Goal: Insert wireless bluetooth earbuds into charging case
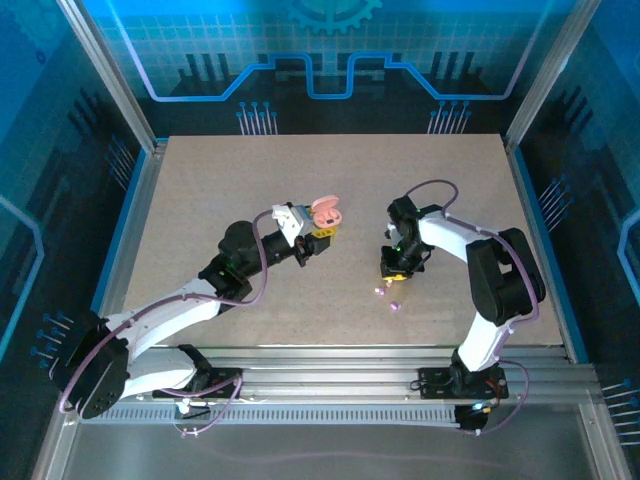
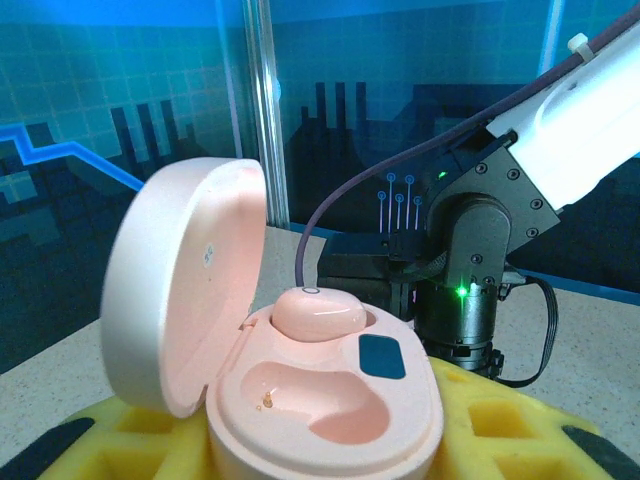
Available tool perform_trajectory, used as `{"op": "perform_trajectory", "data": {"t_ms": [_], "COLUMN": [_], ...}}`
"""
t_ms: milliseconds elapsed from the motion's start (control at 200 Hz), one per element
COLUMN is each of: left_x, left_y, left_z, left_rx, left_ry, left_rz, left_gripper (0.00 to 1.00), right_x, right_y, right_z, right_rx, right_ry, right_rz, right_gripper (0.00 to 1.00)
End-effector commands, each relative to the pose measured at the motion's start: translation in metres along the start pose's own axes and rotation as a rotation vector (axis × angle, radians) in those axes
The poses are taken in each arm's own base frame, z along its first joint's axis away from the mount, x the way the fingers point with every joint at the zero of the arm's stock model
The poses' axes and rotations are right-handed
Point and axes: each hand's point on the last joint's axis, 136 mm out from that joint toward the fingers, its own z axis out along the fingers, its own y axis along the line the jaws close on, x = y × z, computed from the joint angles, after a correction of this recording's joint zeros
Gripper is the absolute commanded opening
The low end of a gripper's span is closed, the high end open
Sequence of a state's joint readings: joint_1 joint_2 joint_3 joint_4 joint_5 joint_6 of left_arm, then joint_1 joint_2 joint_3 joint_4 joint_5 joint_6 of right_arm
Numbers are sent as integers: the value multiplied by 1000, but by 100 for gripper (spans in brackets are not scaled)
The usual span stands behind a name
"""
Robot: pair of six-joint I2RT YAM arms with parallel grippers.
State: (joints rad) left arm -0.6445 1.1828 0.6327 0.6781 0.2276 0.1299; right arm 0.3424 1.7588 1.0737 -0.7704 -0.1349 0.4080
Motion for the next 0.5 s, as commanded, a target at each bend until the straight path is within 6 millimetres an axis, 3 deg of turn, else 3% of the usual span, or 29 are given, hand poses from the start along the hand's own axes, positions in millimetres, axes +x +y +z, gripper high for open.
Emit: {"op": "perform_trajectory", "data": {"t_ms": [0,295,495], "left_x": [-9,-10,-11], "left_y": [-2,-1,-2], "left_z": [-4,-4,-6], "left_rx": [-7,-8,-7], "left_ry": [-23,-24,-21], "left_rz": [12,14,16], "left_gripper": [37,37,37], "right_x": [4,-19,-38], "right_y": [4,25,14], "right_z": [-2,-11,4], "right_rx": [-1,-146,-208], "right_ry": [12,-70,-57], "right_rz": [-14,49,188], "right_gripper": [20,18,19]}}
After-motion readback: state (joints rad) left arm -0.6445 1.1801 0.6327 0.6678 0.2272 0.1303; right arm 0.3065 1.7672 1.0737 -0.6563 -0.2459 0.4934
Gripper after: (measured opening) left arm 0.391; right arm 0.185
